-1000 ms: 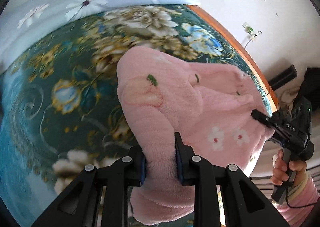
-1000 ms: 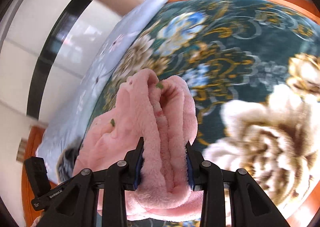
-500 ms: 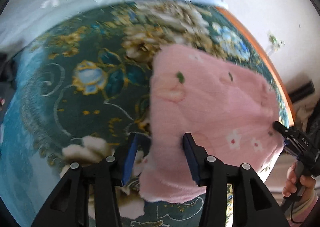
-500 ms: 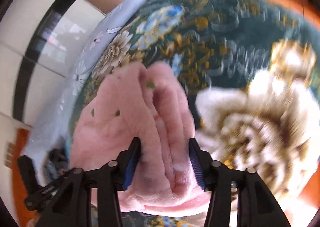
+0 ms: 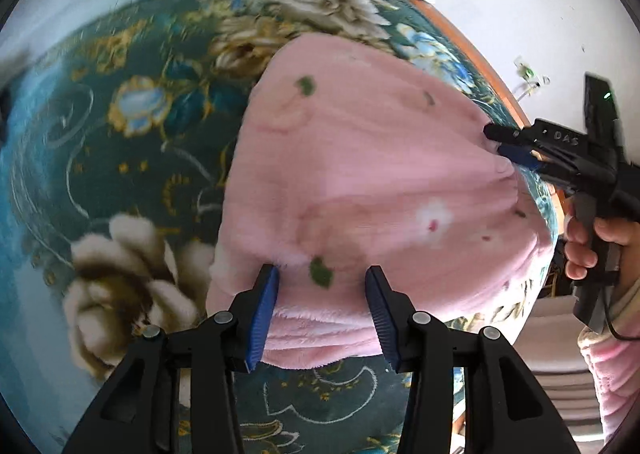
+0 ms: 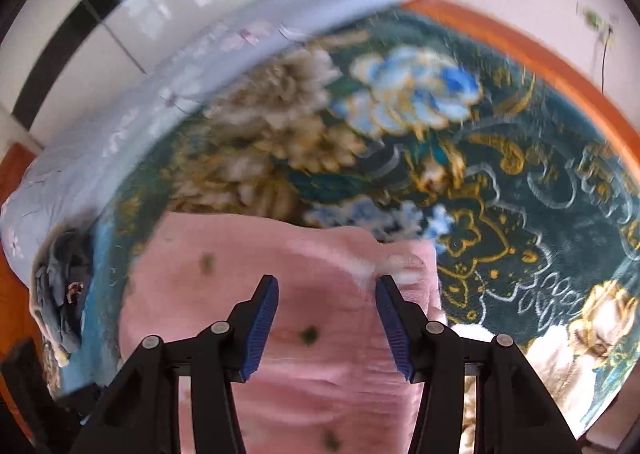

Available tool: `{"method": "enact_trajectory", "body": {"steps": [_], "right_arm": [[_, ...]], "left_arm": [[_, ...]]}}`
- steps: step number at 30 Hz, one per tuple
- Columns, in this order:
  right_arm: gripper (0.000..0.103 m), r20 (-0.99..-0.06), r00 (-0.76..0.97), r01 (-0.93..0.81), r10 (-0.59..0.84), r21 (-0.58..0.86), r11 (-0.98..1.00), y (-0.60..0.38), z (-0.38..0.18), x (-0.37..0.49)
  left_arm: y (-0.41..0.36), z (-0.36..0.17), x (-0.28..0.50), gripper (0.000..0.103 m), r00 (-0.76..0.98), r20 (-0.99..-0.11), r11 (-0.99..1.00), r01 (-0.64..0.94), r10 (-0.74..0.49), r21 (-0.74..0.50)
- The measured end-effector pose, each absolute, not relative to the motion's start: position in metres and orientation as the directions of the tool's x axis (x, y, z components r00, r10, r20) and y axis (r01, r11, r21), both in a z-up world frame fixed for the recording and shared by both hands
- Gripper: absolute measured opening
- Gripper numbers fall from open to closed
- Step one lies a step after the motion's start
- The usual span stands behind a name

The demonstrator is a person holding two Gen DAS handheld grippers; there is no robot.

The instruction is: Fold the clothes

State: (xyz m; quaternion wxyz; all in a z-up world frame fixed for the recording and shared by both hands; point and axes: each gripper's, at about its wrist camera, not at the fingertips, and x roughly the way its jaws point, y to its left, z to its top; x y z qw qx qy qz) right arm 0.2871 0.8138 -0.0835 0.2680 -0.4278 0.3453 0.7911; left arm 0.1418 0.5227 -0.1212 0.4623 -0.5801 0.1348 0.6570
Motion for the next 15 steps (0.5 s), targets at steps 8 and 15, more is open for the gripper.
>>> {"method": "enact_trajectory", "body": {"steps": [8,15], "right_arm": [[0.055,-0.883,-0.444,-0.718,0.152,0.249,-0.650,0.809,-0.079,0.274],[0.055,-0.841,-0.526,-0.641,0.125,0.295,-0.709,0.717,-0.054,0.298]], "left_arm": [[0.514,-0.113,0.141,0.047,0.080,-0.874,-0.549,-0.749,0.479,-0.370],[0.486,-0.107,0.155,0.047,-0.034,-0.861,-0.572,-0.761,0.508,-0.307]]}}
